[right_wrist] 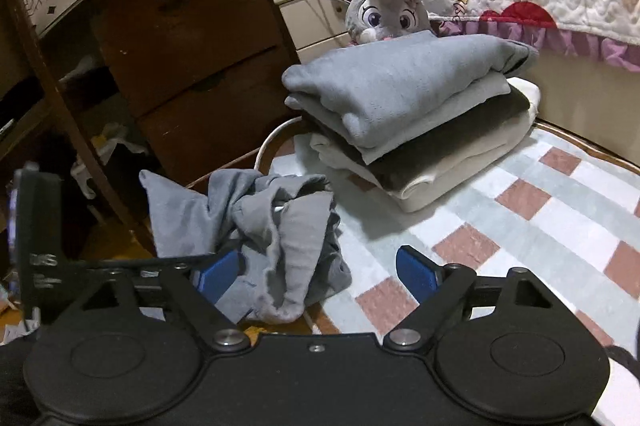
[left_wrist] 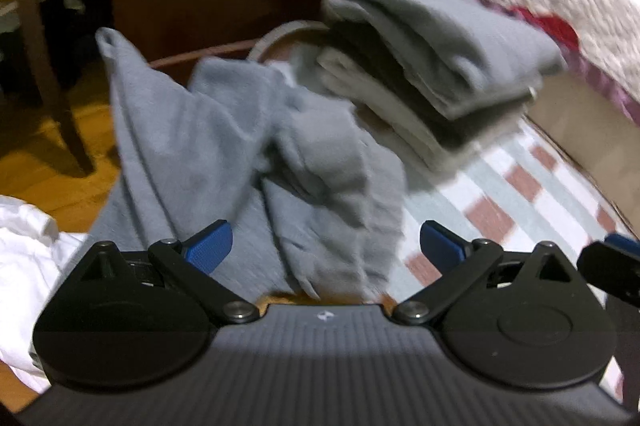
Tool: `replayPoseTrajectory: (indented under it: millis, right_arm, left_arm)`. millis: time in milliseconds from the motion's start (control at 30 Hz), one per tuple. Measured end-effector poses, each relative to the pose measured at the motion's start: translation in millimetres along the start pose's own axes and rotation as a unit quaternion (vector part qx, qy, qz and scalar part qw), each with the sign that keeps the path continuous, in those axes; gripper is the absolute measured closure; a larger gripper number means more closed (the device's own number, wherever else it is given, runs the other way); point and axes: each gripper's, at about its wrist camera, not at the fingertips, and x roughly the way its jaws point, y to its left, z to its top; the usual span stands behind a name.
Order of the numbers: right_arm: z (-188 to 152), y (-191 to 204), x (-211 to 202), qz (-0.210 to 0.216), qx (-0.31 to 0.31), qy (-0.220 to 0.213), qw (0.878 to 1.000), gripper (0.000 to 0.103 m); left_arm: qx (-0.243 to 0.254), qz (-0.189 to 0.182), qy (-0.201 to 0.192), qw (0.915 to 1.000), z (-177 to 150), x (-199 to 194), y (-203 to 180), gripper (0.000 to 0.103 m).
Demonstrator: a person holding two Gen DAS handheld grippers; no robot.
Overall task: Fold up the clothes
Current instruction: 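Grasp the grey garment with both grippers, pinching its fabric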
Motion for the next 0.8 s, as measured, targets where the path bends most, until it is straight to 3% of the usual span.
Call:
replayPoseTrajectory:
  millis: [133, 200, 233, 333, 433, 567, 667, 767, 800]
  right_arm:
    - [-1, -8, 27, 0.016, -0.02, 0.006, 1.0, 0.017]
    - [2, -9, 45, 0.033, -0.037, 0.026, 0.998, 0.017]
    - [4, -10, 55, 0.042, -0.044, 0.038, 0.997, 0.017]
    - [12, -10, 88, 0.065, -0.039, 0.068, 0.995, 0.017]
    - [21, -10, 124, 0.099, -0.012, 0.104, 0.989, 0.017]
    - [22, -12, 170, 0.118, 0.03, 0.148, 0.981, 0.015]
    - [19, -14, 197, 0.115, 0.046, 0.175, 0.977, 0.015]
    - [15, -11, 230, 0.091, 0.056, 0.18, 0.978, 0.001]
    - [16, -10, 244, 0.088, 0.053, 0.194, 0.976, 0.002]
  left_arm:
    - [-0.051, 0.045, -0.008, 0.9976, 12, 5, 28, 0.005]
    - [-0.072, 0.063, 0.008, 0.9954, 25, 16, 45, 0.025]
    - [-0.075, 0.071, 0.019, 0.9944, 33, 22, 52, 0.027]
    - [-0.055, 0.115, 0.02, 0.9916, 61, 43, 69, 0.028]
    - [-0.068, 0.118, 0.033, 0.9901, 82, 67, 85, 0.028]
    - [-0.094, 0.136, 0.018, 0.9861, 64, 85, 103, 0.028]
    - [-0.101, 0.105, -0.003, 0.9893, 38, 87, 114, 0.028]
    - [-0.143, 0.029, -0.027, 0.9889, 33, 80, 123, 0.025]
    - [-0.141, 0.037, -0.025, 0.989, 34, 84, 122, 0.025]
